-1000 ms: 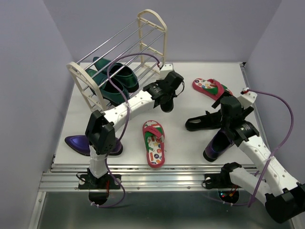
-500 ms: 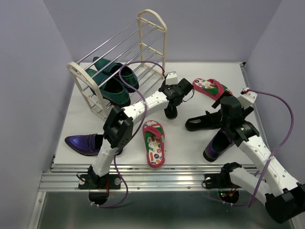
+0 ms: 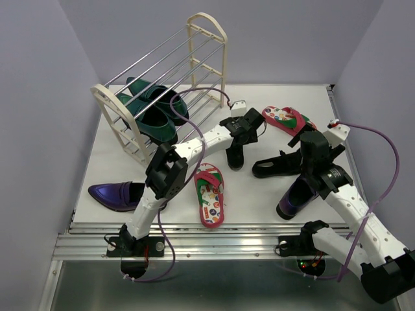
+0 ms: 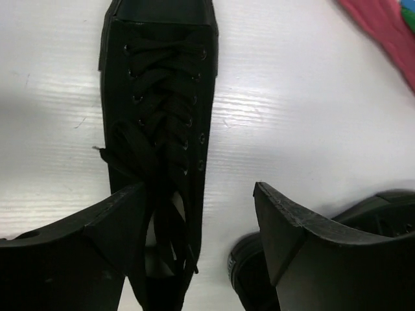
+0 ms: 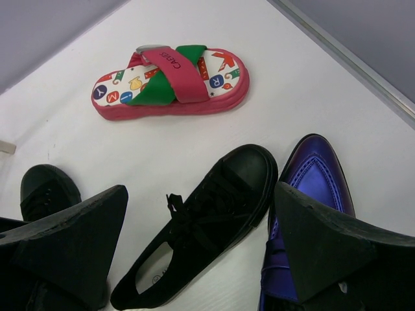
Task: Place and organize the shoes onto the shoe shelf
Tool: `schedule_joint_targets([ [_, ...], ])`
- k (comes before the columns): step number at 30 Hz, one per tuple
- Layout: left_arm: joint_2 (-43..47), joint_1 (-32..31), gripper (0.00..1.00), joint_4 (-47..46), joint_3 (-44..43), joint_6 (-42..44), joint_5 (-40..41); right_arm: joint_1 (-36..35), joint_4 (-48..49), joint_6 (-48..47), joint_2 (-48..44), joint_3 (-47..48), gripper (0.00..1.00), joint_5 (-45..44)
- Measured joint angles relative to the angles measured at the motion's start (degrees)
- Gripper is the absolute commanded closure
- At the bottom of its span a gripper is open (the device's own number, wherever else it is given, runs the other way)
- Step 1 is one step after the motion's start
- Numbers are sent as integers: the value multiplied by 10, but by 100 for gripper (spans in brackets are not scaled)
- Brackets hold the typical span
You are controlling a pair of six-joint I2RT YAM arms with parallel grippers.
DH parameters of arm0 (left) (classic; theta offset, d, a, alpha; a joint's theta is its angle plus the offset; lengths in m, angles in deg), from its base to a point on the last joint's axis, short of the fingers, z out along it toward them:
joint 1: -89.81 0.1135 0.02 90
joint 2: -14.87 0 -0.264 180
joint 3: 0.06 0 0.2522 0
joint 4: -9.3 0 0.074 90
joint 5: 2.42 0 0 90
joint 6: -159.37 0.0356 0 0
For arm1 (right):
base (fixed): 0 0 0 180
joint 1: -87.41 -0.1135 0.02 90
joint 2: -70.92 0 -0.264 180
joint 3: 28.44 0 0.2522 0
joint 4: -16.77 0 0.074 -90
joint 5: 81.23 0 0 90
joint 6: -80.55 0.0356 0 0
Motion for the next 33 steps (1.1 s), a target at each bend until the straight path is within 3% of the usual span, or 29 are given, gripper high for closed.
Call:
schedule_joint_targets([
  [12, 121, -14, 26, -63, 9, 137, -55, 0, 0, 0, 6, 0, 0, 9],
  [17, 163, -26, 26, -36, -53, 161, -18, 0, 1, -4, 30, 0, 0, 22],
  [21, 201, -26, 25, -12, -40, 165, 23, 0, 7, -14, 40, 0, 0, 42],
  [28, 218, -23, 26, 39, -15, 181, 63, -3, 39, -74, 120, 8, 0, 199],
  [33, 218, -23, 26, 72, -26, 199, 89, -64, 48, -105, 215, 46, 0, 279],
])
